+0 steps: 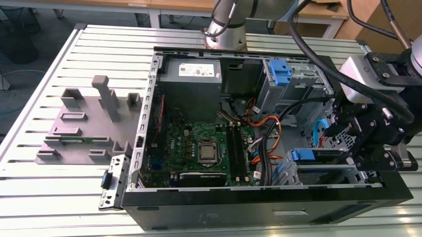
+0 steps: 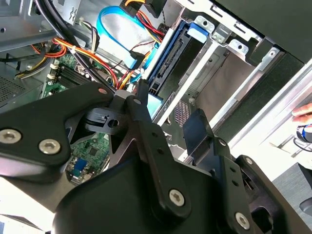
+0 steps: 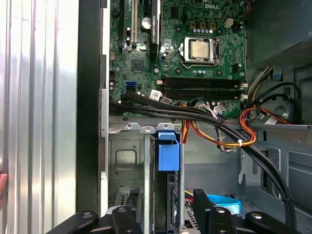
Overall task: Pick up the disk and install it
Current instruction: 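Insert the first disk wire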
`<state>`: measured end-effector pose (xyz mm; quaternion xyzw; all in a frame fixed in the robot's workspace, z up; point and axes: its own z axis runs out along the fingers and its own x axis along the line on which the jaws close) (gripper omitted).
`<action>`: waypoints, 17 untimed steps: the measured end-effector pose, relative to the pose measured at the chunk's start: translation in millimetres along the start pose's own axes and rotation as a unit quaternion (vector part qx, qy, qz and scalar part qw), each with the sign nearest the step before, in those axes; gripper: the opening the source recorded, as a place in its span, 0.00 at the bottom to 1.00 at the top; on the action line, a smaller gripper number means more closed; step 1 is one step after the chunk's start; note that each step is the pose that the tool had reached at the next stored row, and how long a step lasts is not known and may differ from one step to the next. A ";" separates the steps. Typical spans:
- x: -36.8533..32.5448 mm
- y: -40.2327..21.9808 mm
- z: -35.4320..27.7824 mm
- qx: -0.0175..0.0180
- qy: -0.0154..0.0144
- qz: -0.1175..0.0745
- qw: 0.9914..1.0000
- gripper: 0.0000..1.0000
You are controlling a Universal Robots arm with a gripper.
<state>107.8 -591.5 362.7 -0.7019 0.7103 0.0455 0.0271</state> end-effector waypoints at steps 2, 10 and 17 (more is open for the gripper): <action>-0.2 0.0 -1.9 0.000 0.000 0.000 1.000 0.55; -0.5 0.1 -3.8 0.000 0.000 0.000 1.000 0.55; -13.3 0.2 -2.0 0.000 0.000 0.000 1.000 0.55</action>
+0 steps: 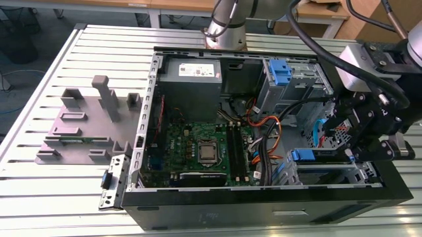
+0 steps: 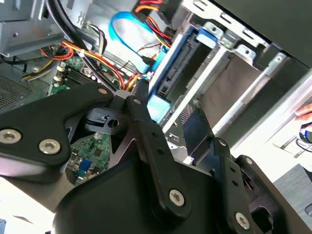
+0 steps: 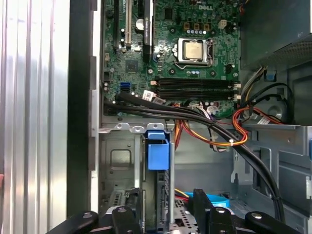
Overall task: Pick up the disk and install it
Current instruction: 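Insert the first disk wire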
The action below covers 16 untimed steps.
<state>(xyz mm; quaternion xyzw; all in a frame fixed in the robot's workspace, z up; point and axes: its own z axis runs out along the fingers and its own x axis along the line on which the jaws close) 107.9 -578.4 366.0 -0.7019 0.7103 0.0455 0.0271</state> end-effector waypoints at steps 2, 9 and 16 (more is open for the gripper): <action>-4.9 0.0 1.2 0.000 0.000 0.000 1.000 0.55; -16.1 -2.6 6.9 0.000 0.001 0.000 1.000 0.55; -15.7 -10.9 12.3 0.000 0.001 0.000 1.000 0.55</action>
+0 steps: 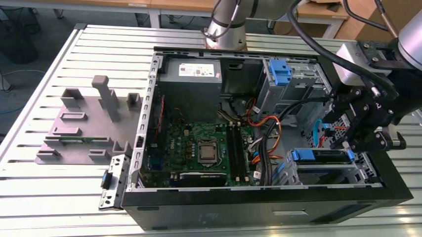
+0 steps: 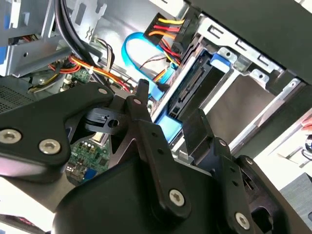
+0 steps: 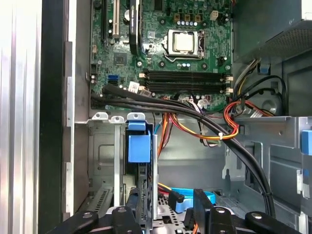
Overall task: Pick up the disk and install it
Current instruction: 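Insert the first disk wire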
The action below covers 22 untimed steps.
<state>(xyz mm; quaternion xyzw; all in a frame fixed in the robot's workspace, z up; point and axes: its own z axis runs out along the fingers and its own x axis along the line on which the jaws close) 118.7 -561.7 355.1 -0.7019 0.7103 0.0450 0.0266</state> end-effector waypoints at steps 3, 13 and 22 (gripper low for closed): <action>0.5 -1.7 4.3 0.000 0.000 0.000 1.000 0.55; 1.3 -3.0 9.8 0.000 0.000 0.000 1.000 0.55; 1.3 -3.0 9.9 0.000 0.000 0.000 1.000 0.42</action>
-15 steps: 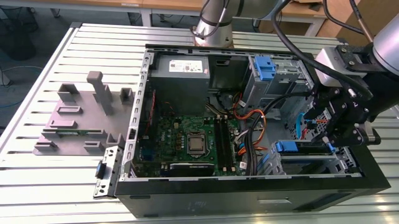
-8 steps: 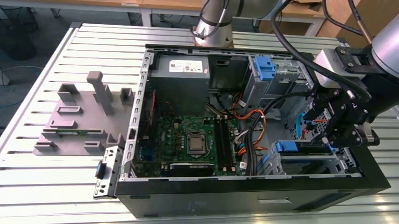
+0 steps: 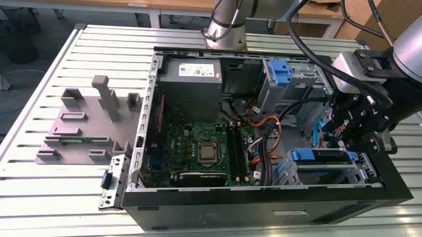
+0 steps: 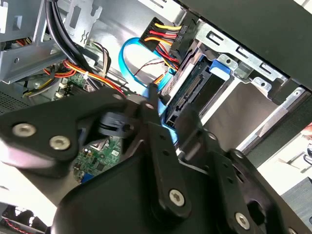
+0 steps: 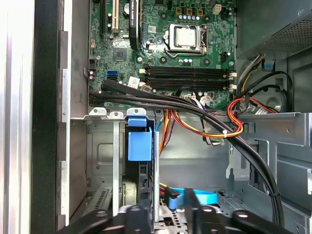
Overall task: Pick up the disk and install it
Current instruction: 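Insert the first disk wire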
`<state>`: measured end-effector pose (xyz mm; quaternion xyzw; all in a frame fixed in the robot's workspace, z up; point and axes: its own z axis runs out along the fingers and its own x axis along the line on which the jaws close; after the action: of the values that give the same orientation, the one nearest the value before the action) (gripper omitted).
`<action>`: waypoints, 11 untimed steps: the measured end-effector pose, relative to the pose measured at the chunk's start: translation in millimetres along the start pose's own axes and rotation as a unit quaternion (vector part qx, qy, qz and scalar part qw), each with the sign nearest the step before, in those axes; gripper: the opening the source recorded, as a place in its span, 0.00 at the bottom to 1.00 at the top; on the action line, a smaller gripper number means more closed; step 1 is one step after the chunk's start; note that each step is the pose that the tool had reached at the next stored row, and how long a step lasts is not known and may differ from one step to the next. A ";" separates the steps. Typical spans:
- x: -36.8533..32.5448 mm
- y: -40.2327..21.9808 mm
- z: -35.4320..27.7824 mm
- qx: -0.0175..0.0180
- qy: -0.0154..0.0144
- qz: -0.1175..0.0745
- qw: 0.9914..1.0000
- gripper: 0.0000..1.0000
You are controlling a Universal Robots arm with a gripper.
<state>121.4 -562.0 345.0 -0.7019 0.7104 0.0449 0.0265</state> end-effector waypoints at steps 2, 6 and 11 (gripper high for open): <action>0.0 0.0 0.0 0.000 0.000 0.000 1.000 0.30; 0.0 0.0 0.1 0.000 0.000 0.000 1.000 0.18; 0.0 0.0 0.2 0.000 0.000 0.000 1.000 0.16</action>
<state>121.4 -562.0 344.8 -0.7019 0.7104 0.0449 0.0265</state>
